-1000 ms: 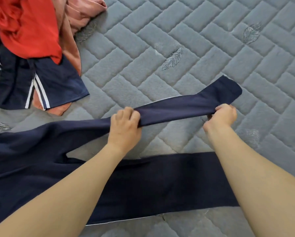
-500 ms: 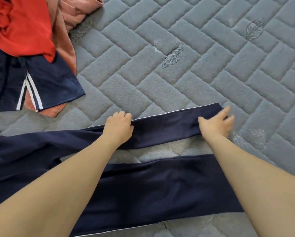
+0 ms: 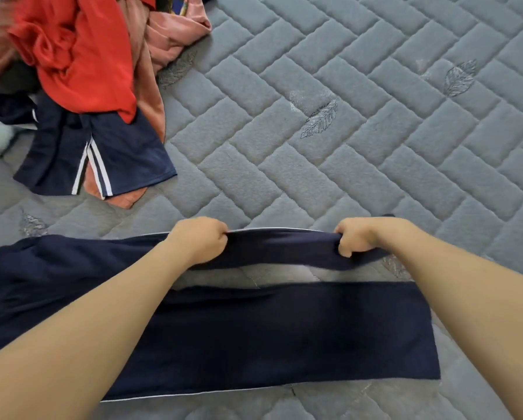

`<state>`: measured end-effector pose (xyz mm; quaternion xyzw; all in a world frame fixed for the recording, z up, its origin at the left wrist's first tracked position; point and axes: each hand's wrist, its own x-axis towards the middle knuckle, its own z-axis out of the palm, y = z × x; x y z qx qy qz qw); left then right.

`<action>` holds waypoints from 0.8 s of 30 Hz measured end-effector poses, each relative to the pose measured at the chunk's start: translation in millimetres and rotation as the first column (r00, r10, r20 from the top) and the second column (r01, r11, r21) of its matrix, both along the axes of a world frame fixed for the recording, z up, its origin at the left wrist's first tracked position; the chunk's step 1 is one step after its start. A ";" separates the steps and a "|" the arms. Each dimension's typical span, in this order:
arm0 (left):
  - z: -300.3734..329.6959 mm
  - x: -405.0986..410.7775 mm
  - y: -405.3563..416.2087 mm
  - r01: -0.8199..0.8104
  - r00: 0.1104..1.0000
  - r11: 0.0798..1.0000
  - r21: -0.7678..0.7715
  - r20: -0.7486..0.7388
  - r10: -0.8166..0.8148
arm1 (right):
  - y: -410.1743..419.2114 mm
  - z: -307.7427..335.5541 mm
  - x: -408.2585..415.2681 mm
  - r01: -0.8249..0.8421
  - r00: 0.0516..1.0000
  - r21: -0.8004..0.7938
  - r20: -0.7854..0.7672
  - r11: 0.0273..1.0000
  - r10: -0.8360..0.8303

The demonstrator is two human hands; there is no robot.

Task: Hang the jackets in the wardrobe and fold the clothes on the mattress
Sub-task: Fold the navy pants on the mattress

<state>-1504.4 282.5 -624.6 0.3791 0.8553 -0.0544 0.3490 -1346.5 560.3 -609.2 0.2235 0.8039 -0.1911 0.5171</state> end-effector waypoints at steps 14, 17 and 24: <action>-41.7 -9.6 28.2 -0.216 0.918 0.976 0.028 -0.336 0.212 | 33.0 -5.4 16.8 0.182 0.961 0.617 -0.275 0.766 -0.007; -77.5 17.1 21.3 -0.237 0.940 0.971 0.044 -0.243 0.241 | 26.3 -48.0 34.6 0.629 0.777 0.424 -0.362 0.652 -0.515; -115.7 59.9 21.5 -0.275 0.950 0.961 0.038 -0.140 0.278 | 16.2 -102.1 65.4 0.975 -0.157 0.074 -0.433 -0.208 -0.888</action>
